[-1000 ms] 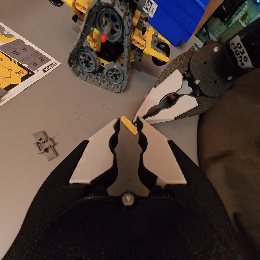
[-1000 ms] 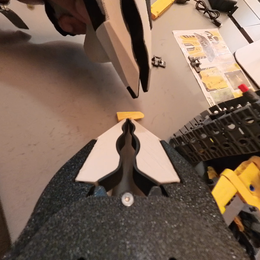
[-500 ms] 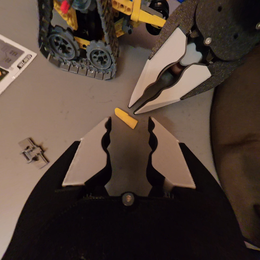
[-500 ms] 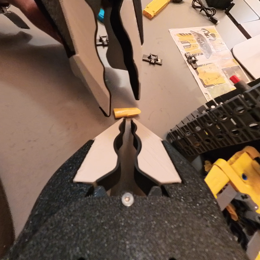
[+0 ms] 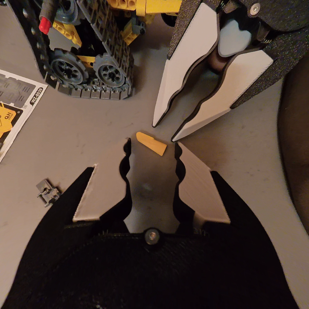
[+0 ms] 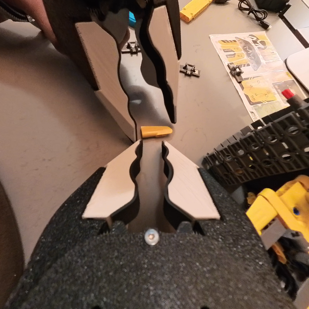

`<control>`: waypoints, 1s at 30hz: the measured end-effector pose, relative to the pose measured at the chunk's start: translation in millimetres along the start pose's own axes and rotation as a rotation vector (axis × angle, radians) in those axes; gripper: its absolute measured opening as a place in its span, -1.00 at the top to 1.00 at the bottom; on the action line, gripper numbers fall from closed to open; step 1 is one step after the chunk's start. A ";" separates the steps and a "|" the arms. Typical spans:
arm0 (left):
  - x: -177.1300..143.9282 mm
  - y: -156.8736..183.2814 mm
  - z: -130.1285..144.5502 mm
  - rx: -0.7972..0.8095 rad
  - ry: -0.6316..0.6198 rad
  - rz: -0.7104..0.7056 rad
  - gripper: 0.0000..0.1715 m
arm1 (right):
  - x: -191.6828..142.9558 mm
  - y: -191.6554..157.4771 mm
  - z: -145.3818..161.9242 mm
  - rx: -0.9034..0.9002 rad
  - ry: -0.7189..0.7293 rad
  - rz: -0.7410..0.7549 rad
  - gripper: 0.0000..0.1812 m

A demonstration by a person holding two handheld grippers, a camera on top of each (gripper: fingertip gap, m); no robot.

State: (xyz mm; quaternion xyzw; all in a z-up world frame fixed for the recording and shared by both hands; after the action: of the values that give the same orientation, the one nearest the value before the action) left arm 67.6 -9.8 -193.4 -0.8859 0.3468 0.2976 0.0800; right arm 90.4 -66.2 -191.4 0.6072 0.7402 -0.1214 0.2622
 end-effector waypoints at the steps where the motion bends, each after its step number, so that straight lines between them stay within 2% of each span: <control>1: 0.3 0.5 -0.1 0.000 0.002 0.004 0.45 | 0.0 0.1 0.1 -0.001 -0.001 0.001 0.76; 20: 1.1 -3.9 2.8 0.007 -0.015 -0.027 0.71 | -4.4 4.7 -4.9 0.015 0.049 0.013 0.74; 27: -0.1 -6.8 3.2 0.003 -0.024 -0.052 0.74 | -4.0 4.5 -4.4 0.012 0.044 0.014 0.73; 30: -0.2 -3.6 3.1 0.000 -0.028 -0.029 0.66 | -3.7 4.6 -3.9 0.010 0.041 0.016 0.73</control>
State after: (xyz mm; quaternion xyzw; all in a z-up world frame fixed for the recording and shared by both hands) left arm 68.4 -5.9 -196.0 -0.8865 0.3328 0.3088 0.0890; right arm 94.4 -66.3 -185.5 0.6166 0.7400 -0.1106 0.2447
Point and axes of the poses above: each gripper's, where its closed fingertips meet, x out along the fingers, z out of its underside, y = z × x across the jaws, the point moved 4 cm from there along -x, back along the fingers, and after that the axes turned 8 degrees about y, right-handed, at the moved point
